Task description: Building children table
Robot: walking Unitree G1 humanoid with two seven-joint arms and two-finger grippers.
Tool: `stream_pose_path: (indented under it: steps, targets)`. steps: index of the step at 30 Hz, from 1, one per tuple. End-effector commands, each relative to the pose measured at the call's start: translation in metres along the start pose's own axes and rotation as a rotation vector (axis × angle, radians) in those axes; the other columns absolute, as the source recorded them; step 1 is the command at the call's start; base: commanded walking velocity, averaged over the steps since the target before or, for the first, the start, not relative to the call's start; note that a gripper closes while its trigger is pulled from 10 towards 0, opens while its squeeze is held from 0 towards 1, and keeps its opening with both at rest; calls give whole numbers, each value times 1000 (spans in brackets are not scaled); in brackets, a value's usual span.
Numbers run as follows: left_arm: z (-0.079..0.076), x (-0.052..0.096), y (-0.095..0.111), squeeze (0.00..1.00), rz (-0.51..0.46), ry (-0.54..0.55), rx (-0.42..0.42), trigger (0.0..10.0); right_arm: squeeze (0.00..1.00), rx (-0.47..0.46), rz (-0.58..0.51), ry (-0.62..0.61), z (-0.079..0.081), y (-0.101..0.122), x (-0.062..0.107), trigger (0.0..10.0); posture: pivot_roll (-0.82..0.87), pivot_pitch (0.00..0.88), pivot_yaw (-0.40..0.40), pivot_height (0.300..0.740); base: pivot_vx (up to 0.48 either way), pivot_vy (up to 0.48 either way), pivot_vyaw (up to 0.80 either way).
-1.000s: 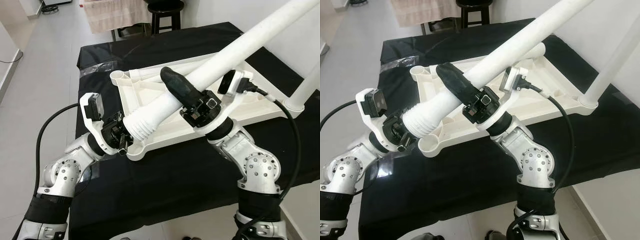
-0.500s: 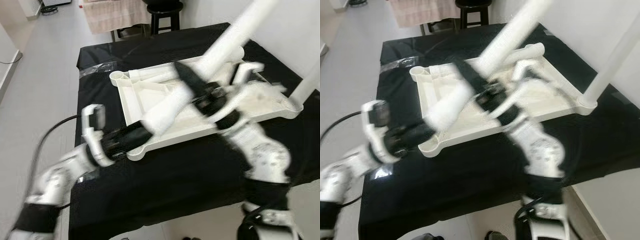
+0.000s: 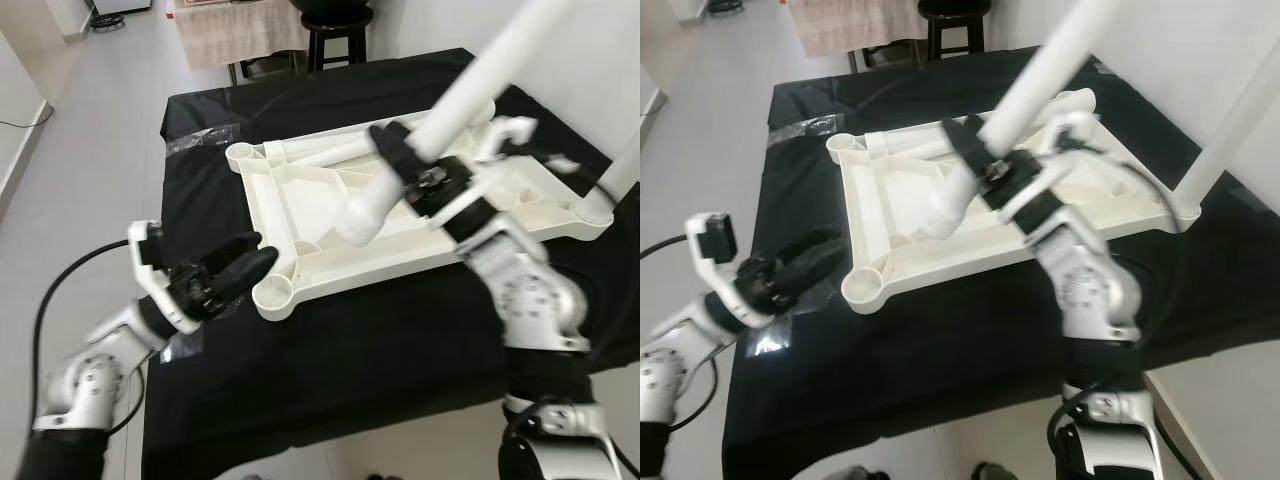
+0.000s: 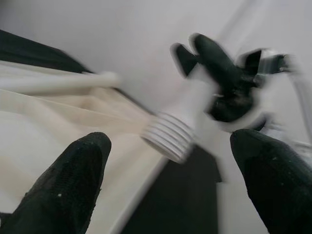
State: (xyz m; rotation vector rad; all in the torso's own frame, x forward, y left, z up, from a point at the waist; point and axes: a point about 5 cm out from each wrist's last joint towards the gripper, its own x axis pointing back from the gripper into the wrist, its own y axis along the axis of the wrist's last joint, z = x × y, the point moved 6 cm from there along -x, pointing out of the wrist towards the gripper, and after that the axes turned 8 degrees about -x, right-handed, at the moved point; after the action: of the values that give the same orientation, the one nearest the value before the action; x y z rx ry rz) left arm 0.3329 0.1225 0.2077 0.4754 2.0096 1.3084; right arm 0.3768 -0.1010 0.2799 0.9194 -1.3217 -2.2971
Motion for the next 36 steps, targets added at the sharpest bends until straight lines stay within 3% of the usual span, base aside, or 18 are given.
stream_pose_path:
  steps: [1, 3, 4, 5, 9, 18, 20, 23, 26, 29, 31, 32, 34, 35, 36]
  targets:
    - [16, -10, -20, 239, 90, 231, -89, 10000, 0, 52, -19, 15, 7, 0, -5, 10000, 47, 139, 3, 740, 0, 0, 0]
    - [17, -13, -25, 239, 119, 271, -124, 10000, 0, 51, -25, 20, 8, -1, -5, 10000, 49, 141, 3, 740, 0, 0, 0]
    - [4, -17, -32, 0, 164, 247, -153, 10000, 0, 89, 7, 41, 13, -9, -4, 10000, 52, 144, 3, 740, 0, 0, 794]
    - [-7, -19, -36, 0, 187, 223, -176, 10000, 0, 120, 30, 55, 16, -16, -4, 10000, 55, 148, 2, 740, 0, 0, 794]
    - [-24, -21, -37, 0, 208, 176, -229, 10000, 0, 161, 62, 88, 23, -27, -3, 10000, 62, 150, 0, 740, 0, 0, 794]
    - [-39, -22, -28, 0, 186, 95, -285, 10000, 0, 173, 75, 152, 35, -38, -6, 10000, 71, 152, 5, 740, 0, 0, 797]
    - [-60, -22, -25, 0, 175, -22, -286, 10000, 0, 170, 75, 152, 34, -40, -5, 10000, 76, 158, 7, 740, 0, 0, 800]
    - [-84, -13, -32, 0, 223, -159, -287, 10000, 0, 164, 67, 147, 31, -39, -4, 10000, 76, 162, 8, 740, 0, 0, 800]
    - [-89, -7, -38, 0, 259, -198, -298, 10000, 0, 162, 67, 146, 30, -39, -3, 10000, 76, 162, 8, 740, 0, 0, 800]
    - [-98, 17, -68, 0, 405, -284, -307, 10000, 0, 163, 93, 161, 26, -42, 0, 10000, 76, 164, 9, 740, 0, 0, 0]
    - [-101, 23, -75, 0, 437, -307, -296, 10000, 0, 163, 101, 174, 27, -43, 2, 10000, 76, 165, 9, 740, 0, 0, 0]
    - [-105, 30, -80, 0, 458, -334, -289, 10000, 0, 171, 134, 245, 31, -46, 9, 10000, 77, 166, 8, 740, 0, 0, 0]
    - [-105, 30, -80, 0, 458, -334, -289, 10000, 0, 171, 134, 245, 31, -46, 9, 10000, 77, 166, 8, 740, 0, 0, 0]
    - [-108, 36, -84, 0, 473, -349, -273, 10000, 0, 174, 163, 295, 31, -48, 17, 10000, 78, 168, 6, 740, 0, 0, 0]
    - [-106, 39, -87, 0, 485, -335, -272, 10000, 0, 174, 188, 324, 24, -46, 25, 10000, 82, 170, 3, 740, 0, 0, 0]
